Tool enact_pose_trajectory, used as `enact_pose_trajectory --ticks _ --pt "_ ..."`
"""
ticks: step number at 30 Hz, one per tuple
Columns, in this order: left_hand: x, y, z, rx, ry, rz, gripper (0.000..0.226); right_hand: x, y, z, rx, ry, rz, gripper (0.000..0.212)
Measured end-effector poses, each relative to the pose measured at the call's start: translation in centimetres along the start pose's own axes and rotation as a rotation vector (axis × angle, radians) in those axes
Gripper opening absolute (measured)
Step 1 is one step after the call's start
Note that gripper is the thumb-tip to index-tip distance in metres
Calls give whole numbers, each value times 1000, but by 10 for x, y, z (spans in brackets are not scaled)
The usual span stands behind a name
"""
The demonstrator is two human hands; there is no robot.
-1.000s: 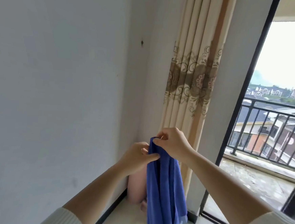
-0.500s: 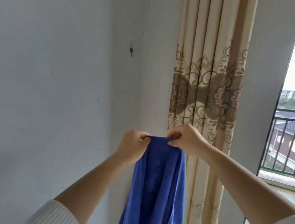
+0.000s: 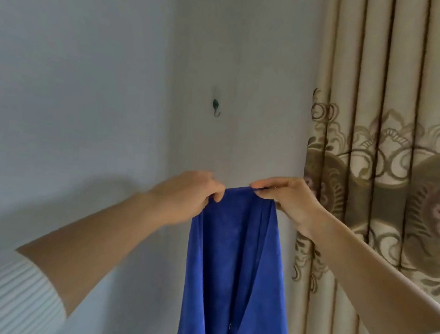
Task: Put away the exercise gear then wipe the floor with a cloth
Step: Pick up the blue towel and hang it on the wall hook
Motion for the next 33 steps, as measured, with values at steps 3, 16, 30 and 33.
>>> enact_pose_trajectory --ticks 3,16,30,33 --pt "7 -30 -48 -60 7 -173 48 -5 1 -65 -136 7 201 25" --pt "-20 -123 -199 -60 489 -880 40 8 -24 -259 -882 144 1008 46" --pt "17 -117 -206 -206 365 -896 48 49 41 -322 -570 -68 109 22" --pt "30 -111 -197 -233 295 -838 39 54 49 -313 -550 -112 -22 19"
Point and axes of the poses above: each hand's wrist, its own z-axis away from the middle knuckle, its own x-axis out of the palm, y = z × x, the point moved 2 cm from there along -z, towards the middle knuckle, and after that the axes turned 7 degrees about -z, right-handed, at the moved point
